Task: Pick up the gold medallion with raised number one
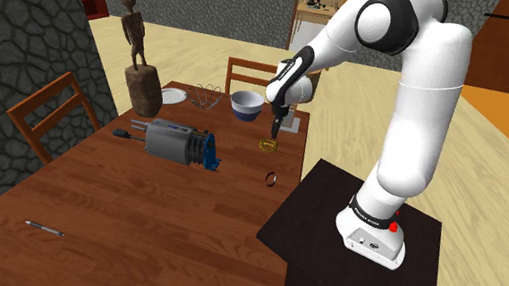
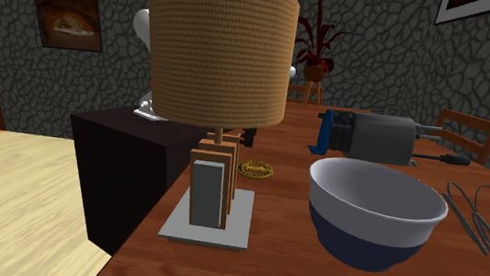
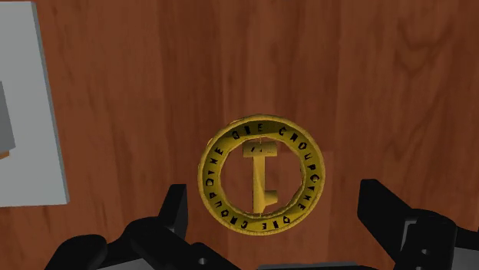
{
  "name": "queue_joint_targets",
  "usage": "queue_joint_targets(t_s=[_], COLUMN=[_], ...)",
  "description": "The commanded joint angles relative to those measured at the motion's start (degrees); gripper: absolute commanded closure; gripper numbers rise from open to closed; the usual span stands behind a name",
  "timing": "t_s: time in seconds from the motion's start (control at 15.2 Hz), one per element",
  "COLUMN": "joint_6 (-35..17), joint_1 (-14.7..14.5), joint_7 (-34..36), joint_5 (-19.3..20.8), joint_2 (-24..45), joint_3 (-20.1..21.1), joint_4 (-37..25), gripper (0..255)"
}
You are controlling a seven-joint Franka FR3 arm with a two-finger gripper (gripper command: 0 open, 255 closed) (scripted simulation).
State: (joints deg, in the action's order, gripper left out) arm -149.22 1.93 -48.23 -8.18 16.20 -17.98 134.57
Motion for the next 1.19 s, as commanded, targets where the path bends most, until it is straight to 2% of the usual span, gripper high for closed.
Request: queue_joint_targets(t_s=[0.0, 0.13, 0.73, 0.79, 1.12], joint_6=[-1.1, -1.9, -6.2, -6.3, -6.3], joint_1=[1.9, 3.4, 5.1, 5.1, 5.1], joint_7=[-3.8, -5.9, -7.8, -7.7, -7.8], joint_5=[-3.1, -4.8, -7.3, -7.3, -7.3], joint_2=[4.6, 7.8, 13.4, 13.4, 13.3], joint_3=[1.8, 3.2, 5.5, 5.6, 5.6], joint_4=[-3.6, -6.1, -7.4, -7.2, -7.2], gripper=[0, 0, 0, 255, 255])
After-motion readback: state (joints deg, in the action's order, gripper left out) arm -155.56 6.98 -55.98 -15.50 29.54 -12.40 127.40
